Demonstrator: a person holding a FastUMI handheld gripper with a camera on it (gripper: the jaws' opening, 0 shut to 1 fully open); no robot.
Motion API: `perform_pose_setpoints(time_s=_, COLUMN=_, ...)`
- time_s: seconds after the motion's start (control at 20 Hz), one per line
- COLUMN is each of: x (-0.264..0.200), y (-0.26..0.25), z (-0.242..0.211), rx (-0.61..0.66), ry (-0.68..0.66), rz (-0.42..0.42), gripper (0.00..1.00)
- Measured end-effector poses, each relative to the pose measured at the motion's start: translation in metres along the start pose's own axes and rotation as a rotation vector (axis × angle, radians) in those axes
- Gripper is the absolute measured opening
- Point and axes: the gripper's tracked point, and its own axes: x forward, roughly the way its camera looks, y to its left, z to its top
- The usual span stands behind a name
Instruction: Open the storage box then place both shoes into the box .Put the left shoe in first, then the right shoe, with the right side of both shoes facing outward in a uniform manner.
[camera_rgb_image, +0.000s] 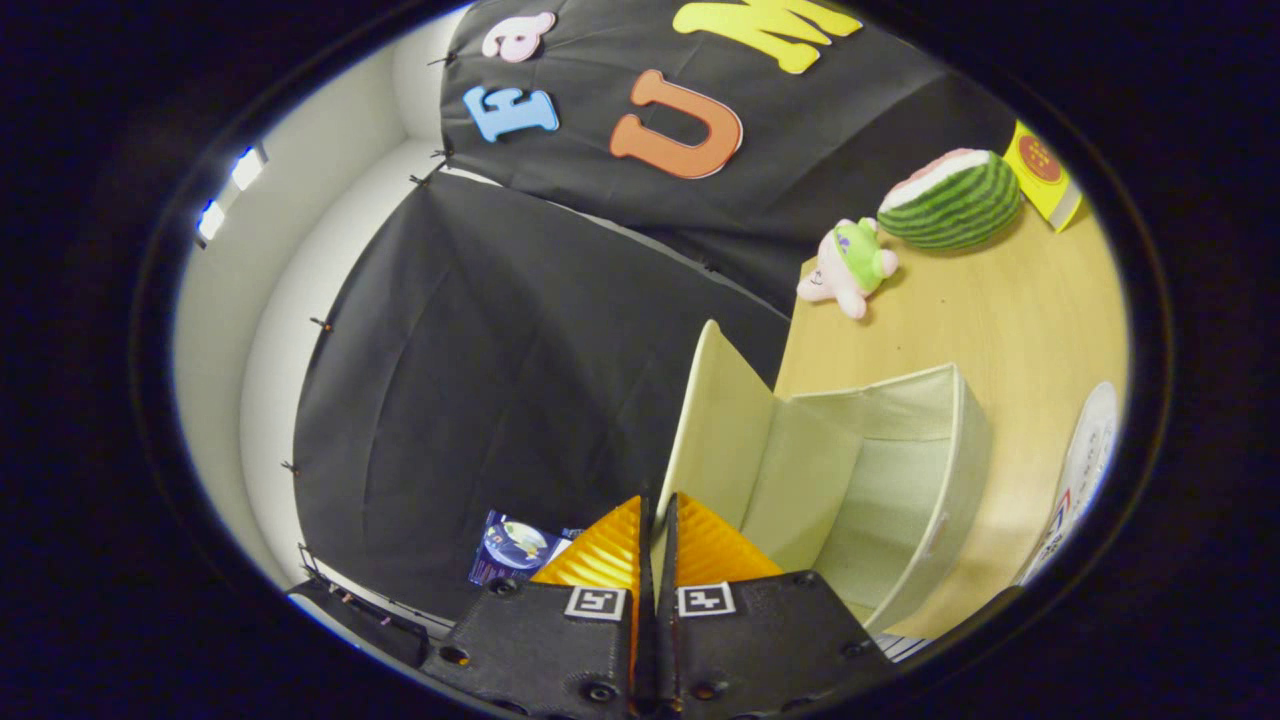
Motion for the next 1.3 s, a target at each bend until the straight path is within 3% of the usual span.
perform_pose_setpoints(time_s=0.65, x=0.119, y=0.052, z=-0.009, rx=-0.049, ry=-0.028, rz=-0.008, gripper=0.05)
perform_pose_setpoints(time_s=0.85, x=0.151, y=0.055, z=-0.012, rx=-0.13, ry=-0.064, rz=-0.01, gripper=0.1)
perform_pose_setpoints(time_s=0.95, x=0.154, y=0.056, z=-0.013, rx=-0.182, ry=-0.088, rz=-0.02, gripper=0.25)
perform_pose_setpoints(time_s=1.1, x=0.15, y=0.046, z=-0.009, rx=-0.186, ry=-0.144, rz=-0.068, gripper=0.89)
perform_pose_setpoints(time_s=1.2, x=0.142, y=0.037, z=-0.008, rx=-0.119, ry=-0.128, rz=-0.094, gripper=1.0)
perform_pose_setpoints(time_s=1.3, x=0.13, y=0.021, z=-0.008, rx=-0.104, ry=-0.076, rz=-0.141, gripper=1.0)
